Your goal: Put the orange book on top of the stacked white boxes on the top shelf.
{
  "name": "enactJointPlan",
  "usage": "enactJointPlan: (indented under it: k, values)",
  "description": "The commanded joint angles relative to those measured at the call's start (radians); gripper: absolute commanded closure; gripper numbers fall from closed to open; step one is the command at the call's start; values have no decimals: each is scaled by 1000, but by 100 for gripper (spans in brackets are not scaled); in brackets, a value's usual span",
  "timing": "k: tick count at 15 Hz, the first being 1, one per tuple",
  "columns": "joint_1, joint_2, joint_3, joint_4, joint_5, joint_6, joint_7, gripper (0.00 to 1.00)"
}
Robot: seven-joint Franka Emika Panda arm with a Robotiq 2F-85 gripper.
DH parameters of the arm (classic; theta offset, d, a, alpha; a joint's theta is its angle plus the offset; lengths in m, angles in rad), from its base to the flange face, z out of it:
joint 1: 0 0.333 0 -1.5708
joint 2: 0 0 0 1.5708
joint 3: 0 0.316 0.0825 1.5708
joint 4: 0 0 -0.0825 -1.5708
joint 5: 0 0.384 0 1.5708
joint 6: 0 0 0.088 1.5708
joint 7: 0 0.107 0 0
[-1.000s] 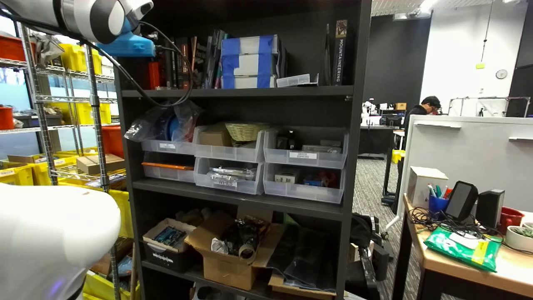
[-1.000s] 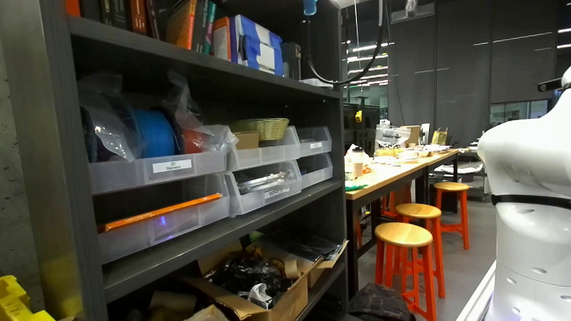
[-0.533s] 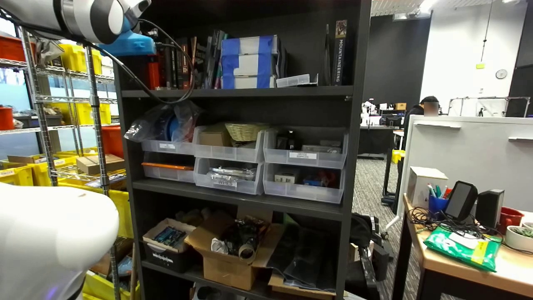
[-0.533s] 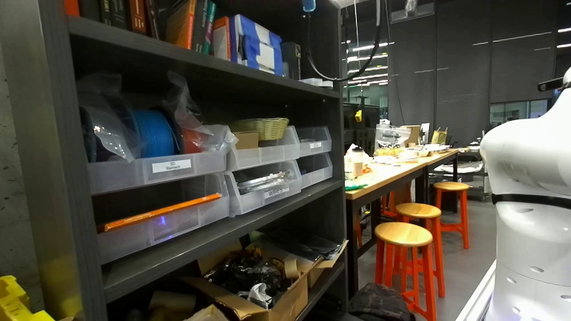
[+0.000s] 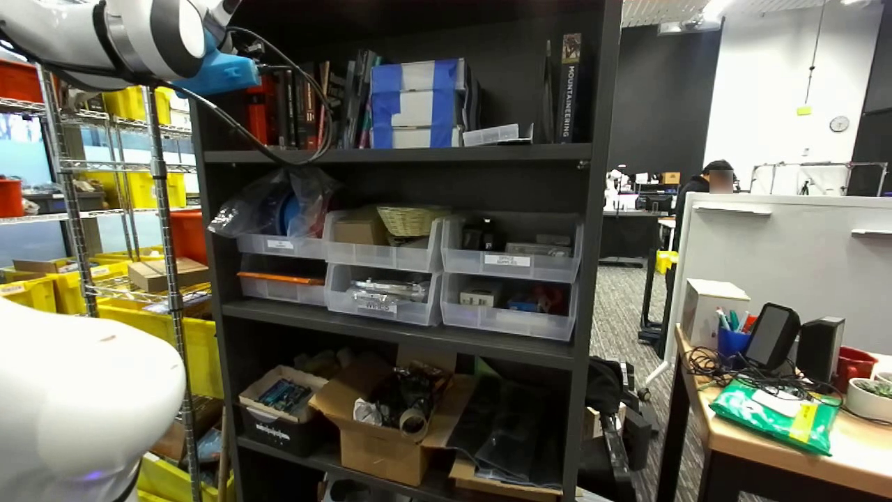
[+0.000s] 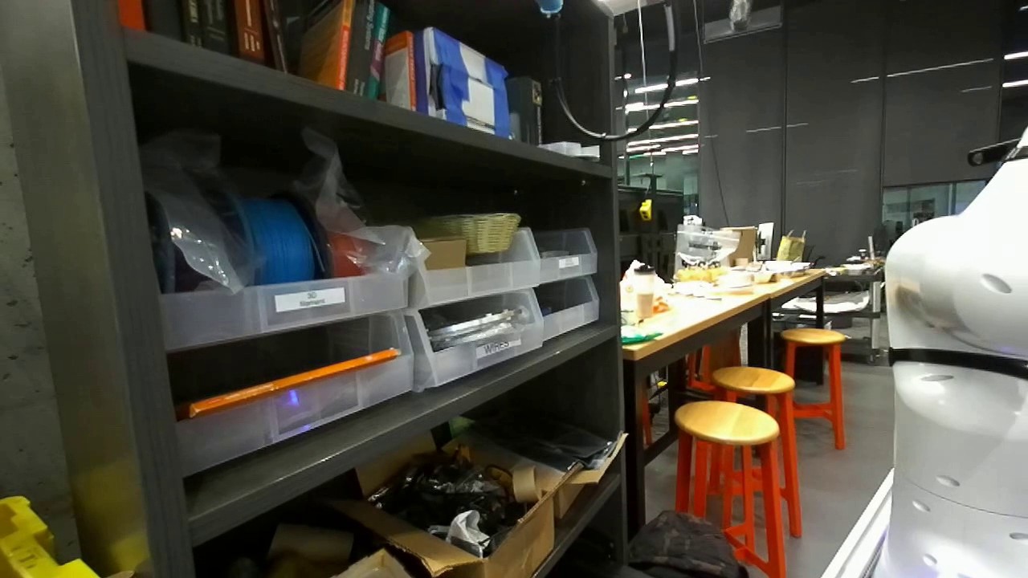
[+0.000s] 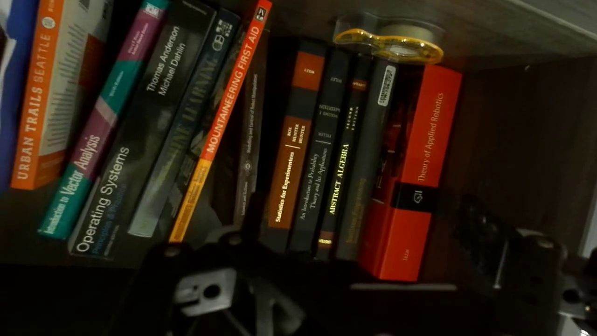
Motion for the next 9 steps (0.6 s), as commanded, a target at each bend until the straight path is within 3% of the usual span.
enactJointPlan:
  k: [1, 4, 9]
  values:
    - [-61, 46, 39, 38, -39, 65, 48, 0]
    - [-100, 80, 60, 70, -49, 98, 67, 0]
    - [-106, 168, 54, 137, -68, 95, 51, 0]
